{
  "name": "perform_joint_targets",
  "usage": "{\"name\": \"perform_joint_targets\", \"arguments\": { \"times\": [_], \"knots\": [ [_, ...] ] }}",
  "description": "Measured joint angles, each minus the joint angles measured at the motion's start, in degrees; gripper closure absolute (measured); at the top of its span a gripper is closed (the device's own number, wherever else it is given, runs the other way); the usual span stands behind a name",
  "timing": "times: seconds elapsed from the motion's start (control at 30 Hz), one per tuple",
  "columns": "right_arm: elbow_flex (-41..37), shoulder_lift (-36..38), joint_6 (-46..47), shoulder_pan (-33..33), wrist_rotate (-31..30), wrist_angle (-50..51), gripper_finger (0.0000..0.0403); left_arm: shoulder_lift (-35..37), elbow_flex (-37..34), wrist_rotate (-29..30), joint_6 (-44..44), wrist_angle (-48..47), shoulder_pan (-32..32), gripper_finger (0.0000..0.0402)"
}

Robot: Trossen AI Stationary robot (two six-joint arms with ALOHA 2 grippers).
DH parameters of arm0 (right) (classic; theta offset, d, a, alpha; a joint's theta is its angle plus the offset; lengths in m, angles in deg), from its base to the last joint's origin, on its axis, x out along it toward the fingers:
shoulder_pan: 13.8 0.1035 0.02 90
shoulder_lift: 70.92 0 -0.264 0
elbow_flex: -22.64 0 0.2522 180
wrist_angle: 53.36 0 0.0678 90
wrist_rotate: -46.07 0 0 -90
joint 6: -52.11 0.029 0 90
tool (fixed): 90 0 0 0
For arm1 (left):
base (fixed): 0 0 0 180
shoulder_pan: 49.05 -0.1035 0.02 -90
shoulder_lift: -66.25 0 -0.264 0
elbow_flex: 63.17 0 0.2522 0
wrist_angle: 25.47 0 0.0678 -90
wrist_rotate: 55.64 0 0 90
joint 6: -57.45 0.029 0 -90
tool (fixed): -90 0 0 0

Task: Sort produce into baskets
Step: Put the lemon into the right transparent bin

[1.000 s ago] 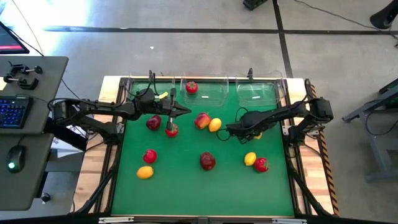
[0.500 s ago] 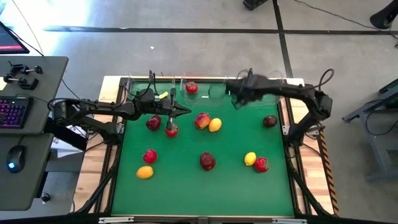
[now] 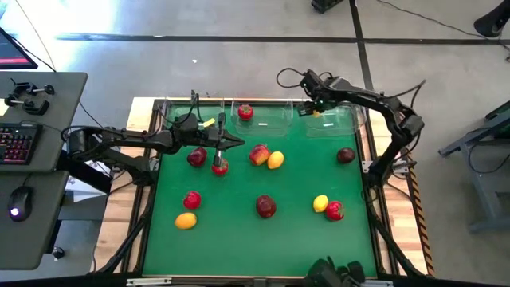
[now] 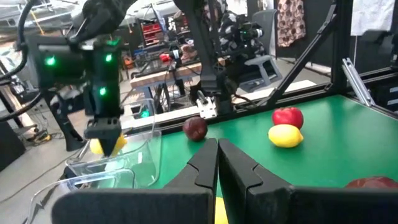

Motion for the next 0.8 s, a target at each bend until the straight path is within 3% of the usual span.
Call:
{"name": "perform_joint_targets", "arguments": {
  "times": [0.47, 0.8],
  "knots": [
    [0.1, -2.8, -2.2, -0.4, 9.8, -7.6, 0.0192, 0.0, 0.3, 0.1, 0.0, 0.0, 0.0, 0.0401],
    [1.0, -2.8, -5.2, -0.9, 6.0, -11.2, 0.0145, 0.0, 0.3, 0.1, -0.1, 0.0, 0.0, 0.0401]
  ]
}}
